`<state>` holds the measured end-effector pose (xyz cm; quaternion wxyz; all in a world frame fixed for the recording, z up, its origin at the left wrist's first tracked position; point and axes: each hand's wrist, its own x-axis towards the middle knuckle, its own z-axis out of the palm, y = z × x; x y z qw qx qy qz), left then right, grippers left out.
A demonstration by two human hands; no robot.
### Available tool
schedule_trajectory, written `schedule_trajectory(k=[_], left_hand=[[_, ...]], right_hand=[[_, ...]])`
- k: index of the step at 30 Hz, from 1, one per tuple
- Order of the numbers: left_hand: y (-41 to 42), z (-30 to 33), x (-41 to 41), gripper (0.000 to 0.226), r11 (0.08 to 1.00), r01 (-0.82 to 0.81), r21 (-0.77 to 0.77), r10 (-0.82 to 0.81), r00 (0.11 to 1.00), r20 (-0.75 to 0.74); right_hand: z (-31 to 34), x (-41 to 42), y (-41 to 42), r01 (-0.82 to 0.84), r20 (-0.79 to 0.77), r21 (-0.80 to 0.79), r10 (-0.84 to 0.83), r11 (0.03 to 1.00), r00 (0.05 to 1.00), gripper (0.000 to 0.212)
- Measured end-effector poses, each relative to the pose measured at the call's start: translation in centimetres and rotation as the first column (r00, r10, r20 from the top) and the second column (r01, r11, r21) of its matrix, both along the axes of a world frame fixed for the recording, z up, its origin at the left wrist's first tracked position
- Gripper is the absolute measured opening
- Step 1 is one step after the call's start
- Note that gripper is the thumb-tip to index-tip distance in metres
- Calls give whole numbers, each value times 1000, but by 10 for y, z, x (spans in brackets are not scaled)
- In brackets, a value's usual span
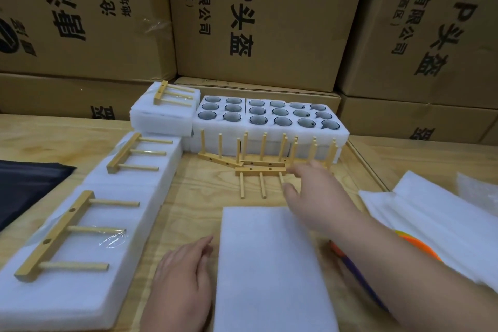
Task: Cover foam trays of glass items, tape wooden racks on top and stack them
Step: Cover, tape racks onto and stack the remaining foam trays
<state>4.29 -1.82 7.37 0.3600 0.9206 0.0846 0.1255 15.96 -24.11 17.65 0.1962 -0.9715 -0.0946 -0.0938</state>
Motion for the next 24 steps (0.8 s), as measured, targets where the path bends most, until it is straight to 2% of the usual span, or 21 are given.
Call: schedule_trajectory(k=[3, 5, 7, 10, 12, 15, 18, 21, 24], left_hand=[[-5, -2, 5, 44, 985, -38, 166, 58, 992, -113], [-8, -4, 10, 43, 968, -50, 247, 94, 981, -169], [-9, -3, 11, 44, 968, -47, 246, 93, 979, -179], [-8, 0, 11, 63, 972, -37, 233, 87, 974, -209], [-8, -2, 11, 68, 966, -26, 258, 77, 979, -191], [-11, 2, 8, 61, 970, -29, 242, 72, 983, -171], [-10, 3, 8, 39, 957, -36, 288, 68, 992, -104], [-11, 0, 8, 28, 936, -48, 348, 66, 997, -39], [-10, -4, 9, 37, 920, -65, 387, 82, 996, -26]], right_hand=[[15, 36, 6, -57, -31, -76, 55, 995, 998, 31], [16, 56, 10, -85, -100, -110, 74, 990, 992, 26], [12, 74, 15, -118, -152, -144, 96, 983, 984, 25], [2, 96, 23, -149, -186, -178, 115, 973, 976, 29], [-7, 108, 32, -167, -216, -213, 120, 963, 969, 35], [-19, 122, 45, -175, -243, -281, 106, 944, 964, 46], [-29, 129, 53, -191, -257, -366, 99, 911, 961, 55], [-33, 130, 59, -268, -252, -445, 168, 854, 953, 42], [-30, 131, 64, -264, -166, -526, 206, 809, 964, 29]])
